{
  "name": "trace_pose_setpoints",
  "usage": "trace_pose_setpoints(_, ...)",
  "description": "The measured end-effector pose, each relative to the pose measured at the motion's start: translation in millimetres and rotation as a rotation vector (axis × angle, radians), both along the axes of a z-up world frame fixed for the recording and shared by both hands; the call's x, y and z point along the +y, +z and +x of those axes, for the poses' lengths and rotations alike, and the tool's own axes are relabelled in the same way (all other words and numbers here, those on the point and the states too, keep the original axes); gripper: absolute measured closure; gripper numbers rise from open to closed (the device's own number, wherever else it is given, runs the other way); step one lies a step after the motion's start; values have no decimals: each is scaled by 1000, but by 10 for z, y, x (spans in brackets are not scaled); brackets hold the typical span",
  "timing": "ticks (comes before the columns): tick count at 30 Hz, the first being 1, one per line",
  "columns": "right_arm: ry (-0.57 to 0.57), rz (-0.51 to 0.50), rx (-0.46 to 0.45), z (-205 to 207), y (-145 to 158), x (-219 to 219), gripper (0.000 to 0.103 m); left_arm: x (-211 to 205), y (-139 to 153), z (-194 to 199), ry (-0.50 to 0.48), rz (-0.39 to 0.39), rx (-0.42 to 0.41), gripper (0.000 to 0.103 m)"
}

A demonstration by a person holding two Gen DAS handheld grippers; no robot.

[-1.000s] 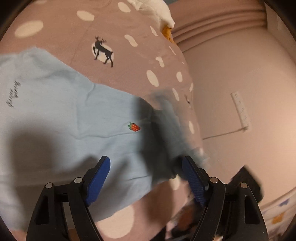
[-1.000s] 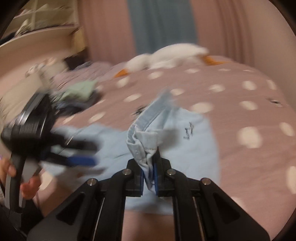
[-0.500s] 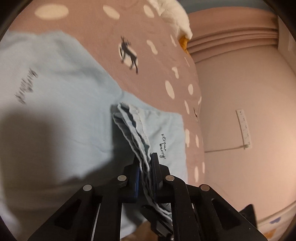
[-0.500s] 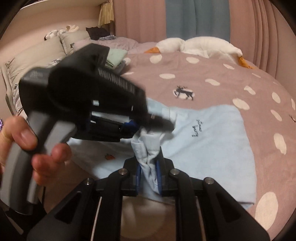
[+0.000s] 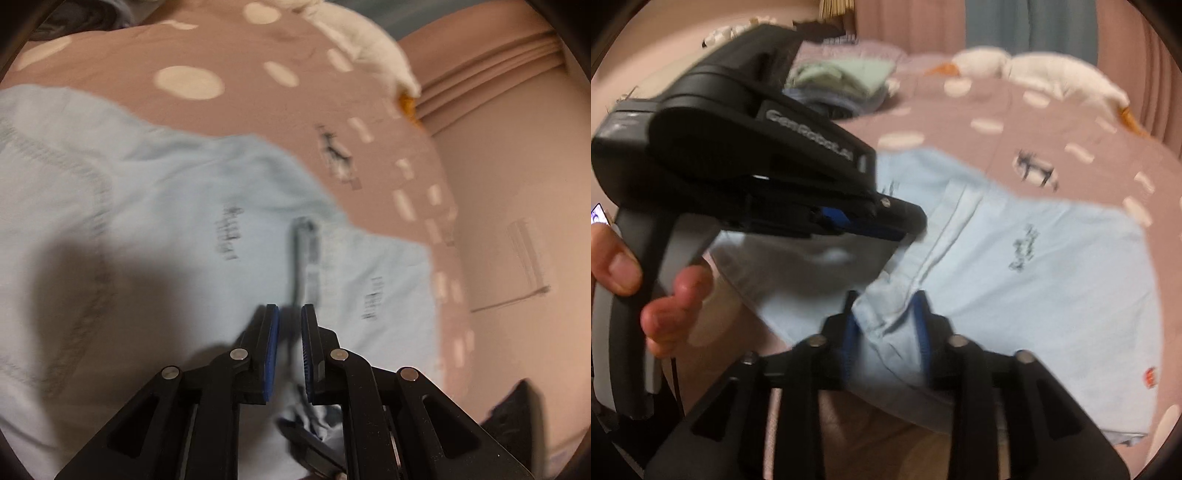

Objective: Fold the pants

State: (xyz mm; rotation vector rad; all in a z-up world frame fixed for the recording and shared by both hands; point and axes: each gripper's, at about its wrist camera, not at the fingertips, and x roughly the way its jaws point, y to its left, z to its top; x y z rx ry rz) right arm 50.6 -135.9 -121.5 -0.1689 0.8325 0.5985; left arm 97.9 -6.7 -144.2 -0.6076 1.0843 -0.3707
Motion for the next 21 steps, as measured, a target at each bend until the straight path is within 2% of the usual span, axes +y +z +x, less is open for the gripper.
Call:
trace_pose_setpoints(2,18,30,20,-18,34,-8,52,53,12,-32,4,-5,1,96)
trace_pose_setpoints(6,60,142,80,-96,237,-210,53,147,195,-98,-3,14,-45,96)
trace_pose_setpoints(9,-9,240,74,-138,437,-543,53,11,365,-62,-48,-3,-95,96)
trace_pose_setpoints(11,-93,267,42,-119,540,-807,55,-155,447,-36,-97,-22,-117,96)
trace_pose_setpoints(13,-170,215,-4,-72,601,-954,67,-353,482,-23,-151,-25,-126,96)
trace_pose_setpoints(14,-227,163,-14,-15,597,-1033,76,-453,473,-18,-176,-15,-125,96)
trace_pose_setpoints(15,-259,132,-8,23,569,-1080,81,-596,439,-4,-208,8,-121,96)
trace_pose_setpoints(17,-279,110,9,53,475,-1132,84,-726,322,15,-213,87,-111,96)
trace_pose_setpoints(20,-309,45,62,98,242,-1163,86,-620,44,28,-131,228,-51,99)
trace_pose_setpoints(21,-315,26,73,107,171,-1156,88,-508,-14,-10,-106,201,-55,100)
